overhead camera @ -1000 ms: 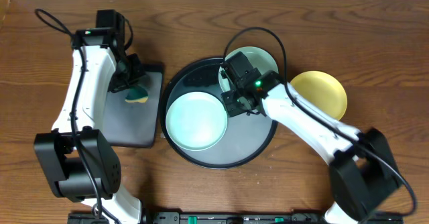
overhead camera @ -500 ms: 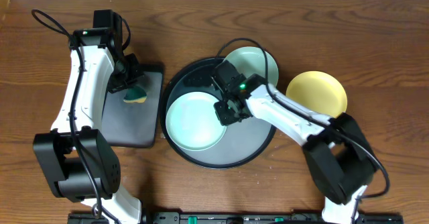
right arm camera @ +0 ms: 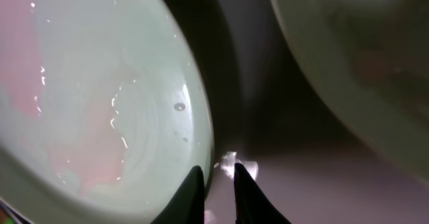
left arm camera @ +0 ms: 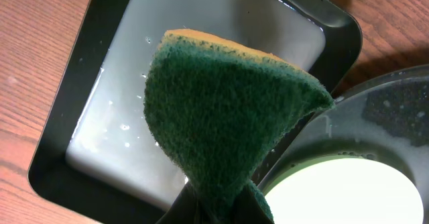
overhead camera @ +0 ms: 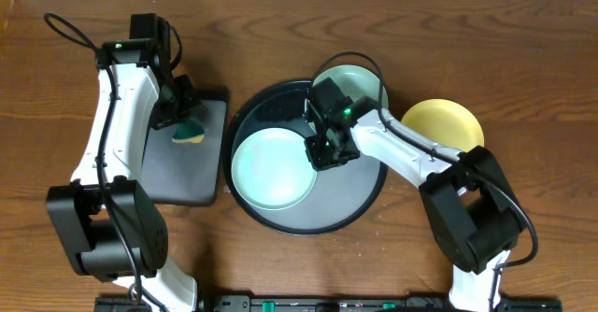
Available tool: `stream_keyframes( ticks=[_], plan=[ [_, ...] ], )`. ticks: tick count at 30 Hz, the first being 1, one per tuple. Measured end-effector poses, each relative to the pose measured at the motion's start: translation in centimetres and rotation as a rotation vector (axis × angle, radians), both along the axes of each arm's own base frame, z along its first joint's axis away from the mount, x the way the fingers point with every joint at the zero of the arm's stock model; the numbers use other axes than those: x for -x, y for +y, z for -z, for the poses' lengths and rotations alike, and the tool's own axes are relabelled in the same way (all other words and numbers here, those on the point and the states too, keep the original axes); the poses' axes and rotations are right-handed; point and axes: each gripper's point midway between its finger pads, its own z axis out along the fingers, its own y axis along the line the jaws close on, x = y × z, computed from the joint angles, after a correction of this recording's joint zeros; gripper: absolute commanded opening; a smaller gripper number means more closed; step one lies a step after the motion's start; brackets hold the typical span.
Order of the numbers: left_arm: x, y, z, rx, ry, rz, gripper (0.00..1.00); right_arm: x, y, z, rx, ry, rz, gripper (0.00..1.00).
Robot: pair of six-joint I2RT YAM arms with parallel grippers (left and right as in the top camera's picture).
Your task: Clean dirty plates on tray and stack at the side
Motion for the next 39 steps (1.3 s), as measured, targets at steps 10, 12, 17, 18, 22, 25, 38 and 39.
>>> stream_keyframes(
  ticks=[10, 12, 17, 18, 22, 25, 38, 39],
  plan=[
    [0.0, 0.0, 0.0, 0.000, -0.002, 0.000, 0.08, 0.4, 0.2, 1.2, -0.053, 0.079, 0.008, 0.08],
    [-0.1, 0.0, 0.0, 0.000, -0.002, 0.000, 0.08, 0.3, 0.1, 1.2, -0.060, 0.084, 0.011, 0.01],
    [-0.2, 0.0, 0.0, -0.001, -0.009, 0.000, 0.07, 0.3, 0.1, 1.1, -0.077, 0.099, 0.015, 0.01],
    [-0.2, 0.0, 0.0, -0.001, -0.010, 0.000, 0.08, 0.3, 0.1, 1.1, -0.081, 0.103, 0.015, 0.01],
    [-0.2, 0.0, 0.0, -0.001, -0.010, 0.000, 0.08, 0.3, 0.0, 1.0, -0.123, 0.116, -0.021, 0.01],
    [-0.2, 0.0, 0.0, -0.001, -0.010, 0.000, 0.08, 0.2, -0.1, 0.6, -0.121, 0.100, -0.034, 0.01],
    [-0.3, 0.0, 0.0, -0.001, -0.013, 0.000, 0.08, -2.2, -2.7, -9.1, 0.090, -0.327, -0.048, 0.01],
    [-0.3, 0.0, 0.0, -0.001, -0.013, 0.000, 0.08, -2.2, -2.8, -9.5, 0.113, -0.355, -0.052, 0.01]
  ],
)
